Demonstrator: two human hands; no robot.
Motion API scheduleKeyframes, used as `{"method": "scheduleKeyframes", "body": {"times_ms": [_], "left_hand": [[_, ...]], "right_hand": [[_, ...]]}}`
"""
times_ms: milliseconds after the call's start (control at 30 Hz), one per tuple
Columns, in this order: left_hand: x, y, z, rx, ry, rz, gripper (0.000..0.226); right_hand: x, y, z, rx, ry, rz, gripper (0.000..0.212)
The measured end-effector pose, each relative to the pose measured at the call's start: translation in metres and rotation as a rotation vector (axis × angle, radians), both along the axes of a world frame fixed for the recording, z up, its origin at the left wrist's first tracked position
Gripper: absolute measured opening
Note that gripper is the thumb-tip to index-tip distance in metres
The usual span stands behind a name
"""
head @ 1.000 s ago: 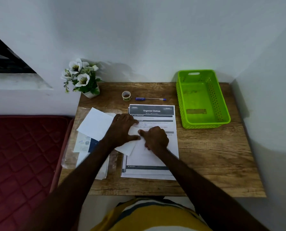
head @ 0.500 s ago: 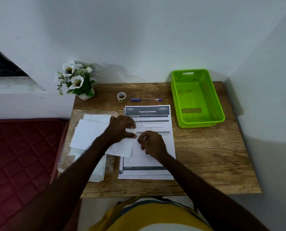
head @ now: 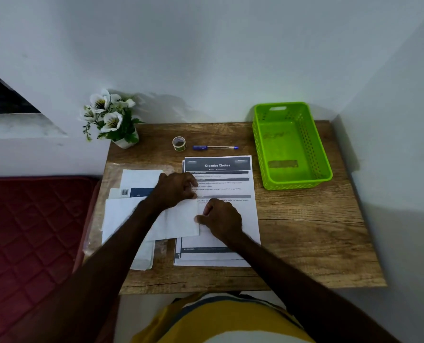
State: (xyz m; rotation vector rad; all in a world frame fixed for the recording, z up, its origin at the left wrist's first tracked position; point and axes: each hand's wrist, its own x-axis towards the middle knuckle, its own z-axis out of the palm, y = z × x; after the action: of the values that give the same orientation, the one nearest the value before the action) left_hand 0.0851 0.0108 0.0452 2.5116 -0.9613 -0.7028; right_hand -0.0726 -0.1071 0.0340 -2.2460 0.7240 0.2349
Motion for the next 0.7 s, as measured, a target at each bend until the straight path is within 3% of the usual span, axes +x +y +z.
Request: {"method": "scheduleKeyframes", "body": {"times_ms": [200,333,533,633,700], "left_hand": [[0.006,0.002,0.003,0.063,0.035,-0.038,0.01],[0.004,0.003,0.006,0.046,0.073,-0.01,0.014],[0.002,-0.006,0.025,-0.203,0.264,0.057,0.015],[0.001,-0.013,0.031,-0.29,0.296,0.052,0.012],[0.003,-0.016,0.031,-0.304,0.314,0.067,0.008]], "right_hand": [[-0.002,0.0,0.001,-0.002,-0.019,-0.001,0.029],[-0.005,0.0,0.0,0.022,-0.041,0.009,0.028],[0.004,-0.012,0.011,0.167,-0.103,0.006,0.042],[0.009,-0.023,0.019,0.089,-0.194,-0.005,0.035],[0.012,-0.032,0.019,0.188,-0.196,-0.018,0.033]]}}
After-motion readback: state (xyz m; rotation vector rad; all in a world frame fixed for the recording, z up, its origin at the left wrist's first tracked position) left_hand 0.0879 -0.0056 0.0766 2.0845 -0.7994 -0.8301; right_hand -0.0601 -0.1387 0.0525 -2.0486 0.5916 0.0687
